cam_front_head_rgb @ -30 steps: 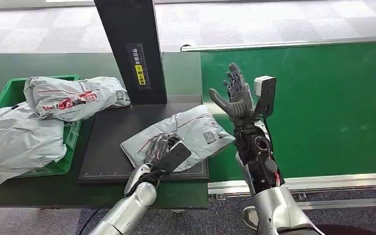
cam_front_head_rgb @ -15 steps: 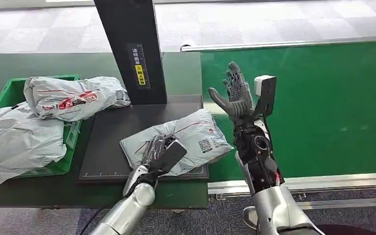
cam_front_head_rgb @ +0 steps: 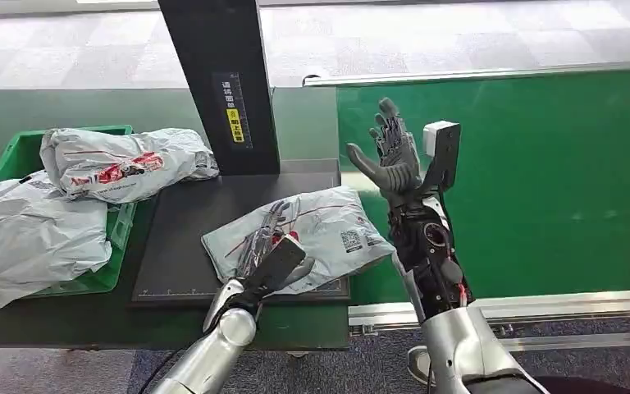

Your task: Moved the parcel from conveyor to table for the left to box.

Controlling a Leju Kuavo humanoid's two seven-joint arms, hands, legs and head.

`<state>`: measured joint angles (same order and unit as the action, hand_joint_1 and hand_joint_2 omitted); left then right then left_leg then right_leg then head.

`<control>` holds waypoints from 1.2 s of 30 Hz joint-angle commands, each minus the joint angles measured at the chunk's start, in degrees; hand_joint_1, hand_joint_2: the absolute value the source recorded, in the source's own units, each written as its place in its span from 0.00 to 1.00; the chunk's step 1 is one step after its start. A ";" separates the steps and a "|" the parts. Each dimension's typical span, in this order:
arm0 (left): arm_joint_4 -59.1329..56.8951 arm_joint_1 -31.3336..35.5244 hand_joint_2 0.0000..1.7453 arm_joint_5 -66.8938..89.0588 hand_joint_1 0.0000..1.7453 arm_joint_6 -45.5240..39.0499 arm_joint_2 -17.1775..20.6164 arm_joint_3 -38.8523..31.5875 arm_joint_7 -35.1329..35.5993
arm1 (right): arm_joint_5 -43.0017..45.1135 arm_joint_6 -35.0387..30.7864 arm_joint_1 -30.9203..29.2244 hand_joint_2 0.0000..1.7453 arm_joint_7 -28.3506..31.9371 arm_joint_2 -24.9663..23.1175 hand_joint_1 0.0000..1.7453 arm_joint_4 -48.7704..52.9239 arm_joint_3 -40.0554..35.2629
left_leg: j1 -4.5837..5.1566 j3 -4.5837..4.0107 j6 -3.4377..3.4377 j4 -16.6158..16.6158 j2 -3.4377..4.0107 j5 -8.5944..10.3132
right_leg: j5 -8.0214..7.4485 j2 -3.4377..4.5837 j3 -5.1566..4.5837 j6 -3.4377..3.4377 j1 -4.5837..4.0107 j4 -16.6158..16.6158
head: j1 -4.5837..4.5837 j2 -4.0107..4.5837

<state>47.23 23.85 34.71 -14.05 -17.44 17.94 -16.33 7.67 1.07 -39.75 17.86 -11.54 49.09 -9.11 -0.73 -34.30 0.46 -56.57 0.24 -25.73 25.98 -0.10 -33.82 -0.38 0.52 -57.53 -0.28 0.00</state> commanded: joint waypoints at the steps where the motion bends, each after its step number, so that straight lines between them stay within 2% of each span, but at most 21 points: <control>1: -3.27 1.17 1.00 1.70 0.00 -1.62 1.32 -0.20 2.77 | -0.18 0.12 -3.33 1.00 0.22 -0.34 0.00 -5.31 -0.72 | 0.03 0.13 -0.02 0.06 0.09 -0.03 | 0.00 0.10 0.09 0.02 0.02 0.04 | 0.02 0.00; 5: -5.56 2.26 1.00 3.02 0.00 -2.46 1.27 -0.54 4.81 | -0.54 0.26 -3.92 1.00 0.22 -0.64 0.00 -6.08 -0.54 | 0.02 0.18 -0.02 0.08 0.09 -0.03 | 0.00 0.11 0.13 0.03 0.01 0.06 | 0.02 0.00; 8: -8.74 3.35 1.00 8.82 0.00 -5.38 1.61 1.03 9.99 | -0.81 0.40 -4.14 1.00 0.22 -0.59 0.00 -6.65 -0.33 | 0.02 0.19 -0.02 0.07 0.08 -0.03 | 0.01 0.09 0.14 0.03 0.02 0.05 | 0.02 0.00; 10: -11.91 4.02 1.00 13.41 0.00 -3.81 1.80 1.62 14.45 | -1.16 0.99 -4.27 1.00 0.11 -0.70 0.00 -7.13 -0.18 | 0.02 0.14 -0.01 0.06 0.05 -0.01 | 0.00 0.05 0.10 0.01 0.02 0.05 | 0.02 0.02; 17: -16.48 4.96 1.00 17.01 0.00 0.87 1.59 2.08 15.08 | -1.64 1.16 -4.77 1.00 0.08 -0.98 0.00 -8.12 -0.03 | 0.03 0.31 -0.02 0.12 0.14 -0.01 | -0.03 0.14 0.23 0.03 0.02 0.09 | 0.02 0.00; 18: -16.67 4.88 1.00 17.36 0.12 2.69 1.35 2.56 14.01 | -1.72 1.11 -4.15 1.00 0.21 -0.74 0.00 -7.48 0.09 | 0.04 0.37 -0.01 0.12 0.10 0.00 | -0.02 0.10 0.30 0.02 0.03 0.08 | 0.02 0.00; 19: -16.57 4.79 1.00 17.34 0.12 2.86 1.19 2.52 13.69 | -1.78 1.19 -3.78 1.00 0.28 -0.57 0.00 -7.08 0.11 | 0.04 0.43 -0.02 0.14 0.07 0.01 | -0.02 0.08 0.38 0.02 0.03 0.10 | 0.02 0.00; 20: -16.57 4.79 1.00 17.34 0.42 2.86 1.19 2.52 13.69 | -1.78 1.19 -3.78 1.00 0.28 -0.57 0.00 -7.08 0.11 | 0.04 0.41 -0.02 0.09 0.02 0.00 | 0.00 0.05 0.38 0.01 0.03 0.05 | 0.02 0.00; 21: -16.55 4.74 1.00 17.57 0.77 3.01 1.14 2.71 13.17 | -1.85 1.17 -3.13 1.00 0.37 -0.36 0.00 -6.32 0.22 | 0.04 0.49 -0.03 0.17 0.05 0.04 | -0.06 0.09 0.46 0.02 0.03 0.15 | 0.02 0.00; 23: -16.36 4.55 1.00 17.31 0.92 3.35 0.97 2.39 12.41 | -2.08 1.28 -2.23 1.00 0.40 -0.07 0.00 -5.10 0.33 | 0.04 0.58 -0.04 0.15 0.02 0.04 | -0.04 0.06 0.56 0.01 0.03 0.13 | 0.02 0.02; 26: -15.49 4.66 1.00 16.59 0.97 2.56 0.58 1.56 10.97 | -2.46 1.27 -1.38 1.00 0.23 0.20 0.00 -3.62 0.68 | 0.04 0.73 -0.04 0.19 -0.03 0.07 | -0.04 -0.02 0.74 0.00 0.04 0.17 | 0.02 0.02; 30: -14.78 4.67 1.00 16.56 0.99 2.48 0.55 1.42 10.66 | -2.73 1.52 -1.18 1.00 -0.07 0.07 0.00 -3.00 0.76 | 0.03 0.78 -0.04 0.12 -0.08 0.05 | -0.02 -0.09 0.82 0.00 0.04 0.11 | 0.00 0.00; 33: -13.94 4.30 1.00 16.47 0.97 1.45 0.58 1.09 9.88 | -3.41 1.84 -1.09 1.00 -0.27 0.00 0.00 -2.84 0.46 | 0.04 0.84 -0.04 0.14 -0.08 0.04 | -0.01 -0.08 0.87 0.01 0.04 0.12 | 0.00 0.02; 36: -12.89 3.90 1.00 16.07 1.00 0.57 0.62 0.73 8.97 | -3.78 2.05 -1.10 1.00 -0.26 0.00 0.00 -2.94 0.39 | 0.03 0.87 -0.03 0.14 -0.06 0.03 | -0.01 -0.06 0.89 0.01 0.04 0.13 | 0.02 0.00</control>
<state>37.22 30.14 51.43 -13.16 -17.64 18.93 -6.56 4.52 2.49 -40.11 17.92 -12.28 47.19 -9.01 -0.72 -33.49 0.45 -56.55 0.11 -25.72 26.02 -0.25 -32.95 -0.39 0.54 -57.51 -0.26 0.00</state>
